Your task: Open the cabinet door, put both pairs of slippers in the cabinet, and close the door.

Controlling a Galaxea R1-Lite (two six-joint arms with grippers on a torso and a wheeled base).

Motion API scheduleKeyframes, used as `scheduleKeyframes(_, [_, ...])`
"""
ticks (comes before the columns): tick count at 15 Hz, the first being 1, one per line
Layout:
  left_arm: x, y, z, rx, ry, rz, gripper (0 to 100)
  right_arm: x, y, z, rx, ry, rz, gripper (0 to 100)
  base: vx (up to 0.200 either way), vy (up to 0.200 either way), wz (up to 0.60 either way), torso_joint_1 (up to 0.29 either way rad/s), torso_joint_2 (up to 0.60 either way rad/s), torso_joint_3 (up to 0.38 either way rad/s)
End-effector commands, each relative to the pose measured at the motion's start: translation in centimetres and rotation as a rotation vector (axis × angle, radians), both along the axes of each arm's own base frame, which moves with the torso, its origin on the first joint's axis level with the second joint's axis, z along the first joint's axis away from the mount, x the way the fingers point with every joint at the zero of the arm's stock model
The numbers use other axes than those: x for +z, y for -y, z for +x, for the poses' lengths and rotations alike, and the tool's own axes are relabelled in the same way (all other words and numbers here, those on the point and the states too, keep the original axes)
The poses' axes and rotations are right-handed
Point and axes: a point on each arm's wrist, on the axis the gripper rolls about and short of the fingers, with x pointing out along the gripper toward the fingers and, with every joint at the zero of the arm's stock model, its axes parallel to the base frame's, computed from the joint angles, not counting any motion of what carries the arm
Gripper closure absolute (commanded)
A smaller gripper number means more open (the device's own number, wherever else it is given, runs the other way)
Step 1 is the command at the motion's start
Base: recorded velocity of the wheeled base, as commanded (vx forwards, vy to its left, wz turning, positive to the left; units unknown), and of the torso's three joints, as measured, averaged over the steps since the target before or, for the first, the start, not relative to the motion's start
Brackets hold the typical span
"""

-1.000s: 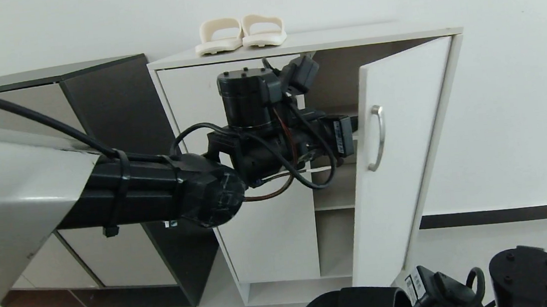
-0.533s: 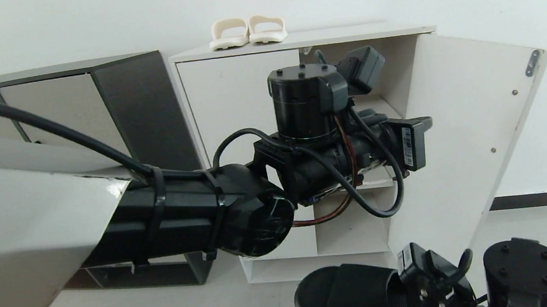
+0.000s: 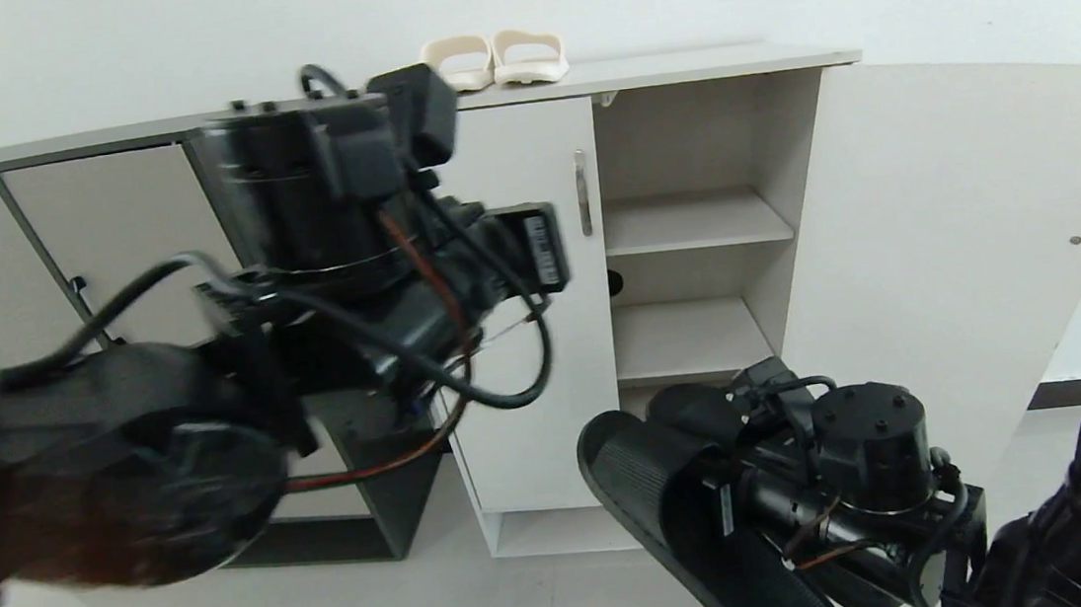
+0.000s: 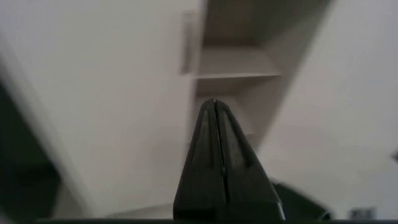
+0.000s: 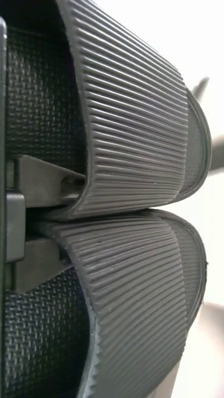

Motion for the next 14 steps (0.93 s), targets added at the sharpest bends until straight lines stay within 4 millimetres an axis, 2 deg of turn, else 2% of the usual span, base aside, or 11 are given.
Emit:
scheduleKeyframes(1, [-0.7, -11.2, -6.5, 0.369, -0.05, 0.08, 100, -0.1, 0.0, 2.1, -0.074, 0.0, -0.012, 100, 0.0, 0.0, 0.0, 0.0, 0.0, 0.0])
scheduleKeyframes(3, [-2.8, -16.9, -11.1, 0.601, -0.087, 0.056, 100, 0.0, 0.3, 2.7, -0.116, 0.007, -0.016, 100, 0.0, 0.0, 0.0, 0.0, 0.0, 0.0])
scheduleKeyframes(4, [-4.7, -19.0, -13.2, 0.728, -0.108, 0.059, 100, 0.0, 0.5, 2.8, -0.128, 0.008, -0.017, 100, 0.0, 0.0, 0.0, 0.0, 0.0, 0.0])
scheduleKeyframes(5, [-6.1, -19.8, -14.3, 0.782, -0.127, 0.065, 100, 0.0, 0.7, 3.0, -0.138, 0.009, -0.018, 100, 0.0, 0.0, 0.0, 0.0, 0.0, 0.0])
scheduleKeyframes(6, [-9.7, -20.6, -16.6, 0.848, -0.174, 0.086, 100, 0.0, 0.7, 3.1, -0.141, 0.009, -0.022, 100, 0.0, 0.0, 0.0, 0.0, 0.0, 0.0])
scheduleKeyframes(8, [-14.1, -20.9, -18.9, 0.872, -0.233, 0.113, 100, -0.1, 0.8, 3.1, -0.14, 0.004, -0.031, 100, 0.0, 0.0, 0.0, 0.0, 0.0, 0.0])
scheduleKeyframes(9, [-15.4, -20.9, -19.5, 0.863, -0.223, 0.103, 100, -0.1, 0.7, 3.1, -0.138, 0.005, -0.032, 100, 0.0, 0.0, 0.0, 0.0, 0.0, 0.0])
scheduleKeyframes(11, [-15.6, -21.0, -21.1, 0.865, -0.174, 0.09, 100, -0.1, 0.6, 2.9, -0.132, 0.005, -0.032, 100, 0.0, 0.0, 0.0, 0.0, 0.0, 0.0])
scheduleKeyframes(12, [-16.2, -20.9, -21.9, 0.817, -0.195, 0.122, 100, 0.0, 0.2, 2.7, -0.121, 0.008, -0.03, 100, 0.0, 0.0, 0.0, 0.0, 0.0, 0.0])
scheduleKeyframes(14, [-18.3, -20.6, -24.9, 0.669, -0.149, 0.172, 100, 0.1, 0.0, 2.3, -0.115, 0.01, -0.03, 100, 0.0, 0.0, 0.0, 0.0, 0.0, 0.0])
